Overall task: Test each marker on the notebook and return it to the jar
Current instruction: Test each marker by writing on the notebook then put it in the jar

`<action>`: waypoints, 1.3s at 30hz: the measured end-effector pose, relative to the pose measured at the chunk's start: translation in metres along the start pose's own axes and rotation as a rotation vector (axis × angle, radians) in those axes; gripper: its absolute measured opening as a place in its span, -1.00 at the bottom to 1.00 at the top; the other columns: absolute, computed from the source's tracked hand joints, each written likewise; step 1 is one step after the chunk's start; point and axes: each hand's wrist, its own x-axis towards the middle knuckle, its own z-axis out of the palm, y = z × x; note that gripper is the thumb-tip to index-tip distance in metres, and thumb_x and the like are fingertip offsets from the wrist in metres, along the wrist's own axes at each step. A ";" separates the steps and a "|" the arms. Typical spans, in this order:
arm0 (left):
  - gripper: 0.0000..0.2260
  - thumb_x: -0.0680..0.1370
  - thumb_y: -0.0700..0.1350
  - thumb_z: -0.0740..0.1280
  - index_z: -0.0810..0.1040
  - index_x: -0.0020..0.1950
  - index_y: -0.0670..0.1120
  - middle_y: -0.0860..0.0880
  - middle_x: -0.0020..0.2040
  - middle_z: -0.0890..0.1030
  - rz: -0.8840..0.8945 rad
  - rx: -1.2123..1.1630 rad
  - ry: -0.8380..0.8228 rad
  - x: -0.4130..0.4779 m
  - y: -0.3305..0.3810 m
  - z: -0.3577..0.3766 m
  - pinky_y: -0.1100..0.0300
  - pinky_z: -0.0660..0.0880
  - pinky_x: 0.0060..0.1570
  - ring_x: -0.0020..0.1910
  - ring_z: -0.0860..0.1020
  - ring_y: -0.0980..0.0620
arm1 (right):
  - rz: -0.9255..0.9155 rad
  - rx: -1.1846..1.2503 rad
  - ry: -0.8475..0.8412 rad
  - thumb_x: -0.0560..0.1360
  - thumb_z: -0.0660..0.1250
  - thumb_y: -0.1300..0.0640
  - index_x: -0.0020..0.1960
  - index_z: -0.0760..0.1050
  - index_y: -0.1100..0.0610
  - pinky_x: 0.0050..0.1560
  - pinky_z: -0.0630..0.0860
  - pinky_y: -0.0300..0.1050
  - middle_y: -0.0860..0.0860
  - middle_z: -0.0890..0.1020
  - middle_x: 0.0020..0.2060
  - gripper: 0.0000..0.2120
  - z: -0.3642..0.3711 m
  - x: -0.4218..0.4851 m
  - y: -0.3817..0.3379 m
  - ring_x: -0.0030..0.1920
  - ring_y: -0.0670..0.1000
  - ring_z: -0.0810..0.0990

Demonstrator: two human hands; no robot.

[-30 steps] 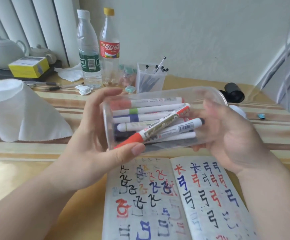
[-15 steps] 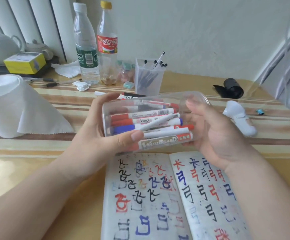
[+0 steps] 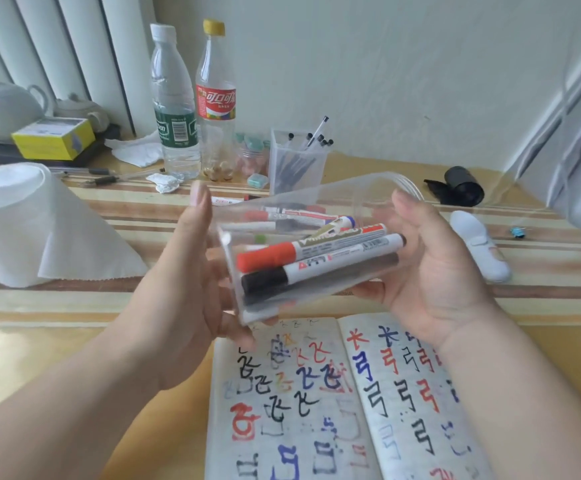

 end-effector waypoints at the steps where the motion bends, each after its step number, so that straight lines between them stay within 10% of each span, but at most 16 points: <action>1: -0.25 0.50 0.49 0.04 0.54 0.42 0.00 -0.20 0.23 0.68 -0.001 -0.024 -0.016 -0.001 0.001 0.001 0.05 0.60 -0.37 -0.12 0.70 -0.16 | 0.013 0.013 0.006 0.34 0.51 -0.24 0.08 0.69 0.06 -0.32 0.61 -0.06 0.11 0.73 -0.04 -0.53 -0.001 0.000 -0.001 -0.13 0.08 0.72; 6: -0.34 0.55 0.39 0.09 0.44 0.50 0.02 -0.14 0.37 0.60 0.086 -0.011 -0.019 0.000 -0.004 0.004 -0.16 0.58 -0.06 0.31 0.59 -0.26 | -0.041 -0.008 0.008 0.38 0.46 -0.21 -0.08 0.70 0.05 -0.33 0.59 -0.06 0.15 0.73 -0.12 -0.67 -0.002 0.003 0.002 -0.14 0.13 0.72; 9: -0.32 0.54 0.27 0.27 0.31 0.54 -0.08 -0.18 0.38 0.59 0.141 0.031 -0.018 0.002 -0.010 0.002 -0.34 0.53 0.06 0.31 0.59 -0.28 | -0.056 -0.025 -0.068 0.50 0.33 -0.15 -0.13 0.74 -0.01 -0.32 0.62 -0.07 0.09 0.75 -0.14 -0.71 -0.001 0.000 0.003 -0.17 0.08 0.73; 13: -0.36 0.44 -0.03 0.47 0.33 0.48 -0.03 -0.22 0.31 0.62 0.351 0.030 0.055 0.003 -0.013 -0.003 -0.10 0.63 0.06 0.21 0.65 -0.29 | -0.084 0.103 -0.195 0.49 0.34 -0.02 0.07 0.70 0.02 -0.17 0.67 0.08 0.08 0.74 0.00 -0.75 -0.009 0.001 0.000 -0.01 0.13 0.73; 17: -0.21 0.37 -0.25 0.51 0.28 0.52 0.10 -0.27 0.39 0.51 0.411 0.056 -0.003 0.008 -0.010 -0.008 -0.25 0.56 0.22 0.33 0.56 -0.33 | -0.034 0.147 -0.217 0.31 0.62 -0.16 0.44 0.44 0.18 -0.21 0.70 0.05 0.17 0.65 0.11 -0.17 -0.013 0.005 -0.003 0.04 0.19 0.67; 21: -0.19 0.38 -0.18 0.57 0.28 0.55 0.07 -0.25 0.40 0.53 0.309 0.080 -0.032 0.011 -0.012 -0.009 -0.26 0.55 0.24 0.33 0.56 -0.33 | -0.063 0.046 -0.089 0.30 0.59 -0.21 0.02 0.69 0.01 -0.36 0.65 -0.08 0.09 0.73 -0.11 -0.59 -0.008 0.006 0.001 -0.19 0.07 0.72; 28: -0.03 0.24 0.35 0.59 0.17 0.54 0.32 0.22 0.32 0.57 0.168 0.474 0.250 0.006 -0.018 0.002 -0.12 0.66 -0.01 0.03 0.72 0.07 | -0.127 0.026 0.192 0.35 0.54 -0.12 0.14 0.57 0.12 -0.40 0.57 -0.14 0.13 0.69 -0.07 -0.52 -0.008 0.009 -0.007 -0.14 0.07 0.69; 31: -0.32 0.32 0.35 0.51 0.27 0.33 0.29 0.39 0.14 0.44 0.329 0.961 0.331 0.001 -0.025 0.006 0.26 0.52 -0.15 -0.03 0.57 0.32 | -0.197 -0.018 0.304 0.39 0.54 -0.09 0.06 0.59 0.06 -0.42 0.54 -0.17 0.12 0.71 -0.06 -0.66 -0.013 0.011 -0.027 -0.12 0.08 0.69; 35: -0.75 0.44 0.22 0.46 0.52 0.05 0.25 0.32 -0.04 0.50 0.511 1.371 -0.034 -0.006 -0.021 0.020 0.27 0.40 -0.07 -0.01 0.45 0.28 | -0.240 -0.047 0.486 0.27 0.62 -0.14 0.27 0.57 0.15 -0.35 0.59 -0.09 0.15 0.73 0.04 -0.32 -0.028 0.026 -0.051 -0.04 0.12 0.74; 39: -0.73 0.59 0.26 0.24 0.55 0.22 0.23 0.22 0.08 0.53 0.475 1.501 -0.385 -0.006 -0.023 0.031 0.22 0.32 0.19 0.13 0.43 0.23 | -0.201 -0.161 0.622 0.13 0.69 -0.17 0.49 0.38 0.17 -0.30 0.61 -0.05 0.20 0.60 0.29 0.05 -0.047 0.053 -0.070 0.09 0.15 0.72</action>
